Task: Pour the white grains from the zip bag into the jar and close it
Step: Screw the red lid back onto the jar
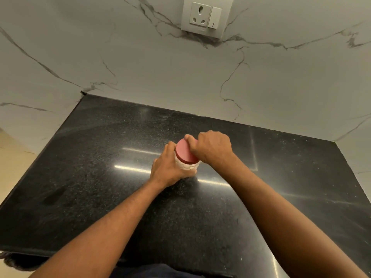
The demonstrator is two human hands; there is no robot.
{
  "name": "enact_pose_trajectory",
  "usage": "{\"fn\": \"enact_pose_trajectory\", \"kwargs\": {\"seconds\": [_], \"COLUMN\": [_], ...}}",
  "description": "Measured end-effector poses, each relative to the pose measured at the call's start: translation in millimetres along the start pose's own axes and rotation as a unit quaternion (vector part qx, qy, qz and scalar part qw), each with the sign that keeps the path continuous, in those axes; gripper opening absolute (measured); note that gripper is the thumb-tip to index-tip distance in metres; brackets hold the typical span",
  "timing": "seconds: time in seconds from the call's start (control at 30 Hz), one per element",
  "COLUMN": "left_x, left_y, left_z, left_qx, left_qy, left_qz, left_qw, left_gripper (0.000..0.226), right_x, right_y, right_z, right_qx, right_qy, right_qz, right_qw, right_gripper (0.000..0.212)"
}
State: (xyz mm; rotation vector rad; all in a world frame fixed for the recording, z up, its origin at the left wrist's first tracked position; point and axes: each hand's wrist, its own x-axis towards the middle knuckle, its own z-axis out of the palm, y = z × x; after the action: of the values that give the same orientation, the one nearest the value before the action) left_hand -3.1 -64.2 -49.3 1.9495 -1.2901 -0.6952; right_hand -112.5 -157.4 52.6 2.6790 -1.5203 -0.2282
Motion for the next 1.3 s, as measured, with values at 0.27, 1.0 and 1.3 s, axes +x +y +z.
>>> {"fn": "enact_pose_trajectory", "kwargs": {"seconds": [0.27, 1.0, 1.3], "left_x": [-1, -1, -1], "left_y": [3, -2, -2], "left_z": [-3, 1, 4], "left_qx": [-0.001, 0.024, 0.02], "left_qy": [-0.008, -0.001, 0.017], "left_qz": [0.008, 0.015, 0.005], "left_qw": [1.0, 1.0, 1.0], "left_gripper": [0.09, 0.095, 0.084], "right_x": [-22, -19, -9], "right_y": [25, 0, -11], "right_z": [-7, -12, 1], "right_qx": [0.224, 0.15, 0.015], "right_qy": [-0.117, -0.116, -0.003], "right_qz": [-0.188, -0.171, -0.012], "right_qw": [0.949, 0.967, 1.0], "right_gripper": [0.078, 0.088, 0.084]}}
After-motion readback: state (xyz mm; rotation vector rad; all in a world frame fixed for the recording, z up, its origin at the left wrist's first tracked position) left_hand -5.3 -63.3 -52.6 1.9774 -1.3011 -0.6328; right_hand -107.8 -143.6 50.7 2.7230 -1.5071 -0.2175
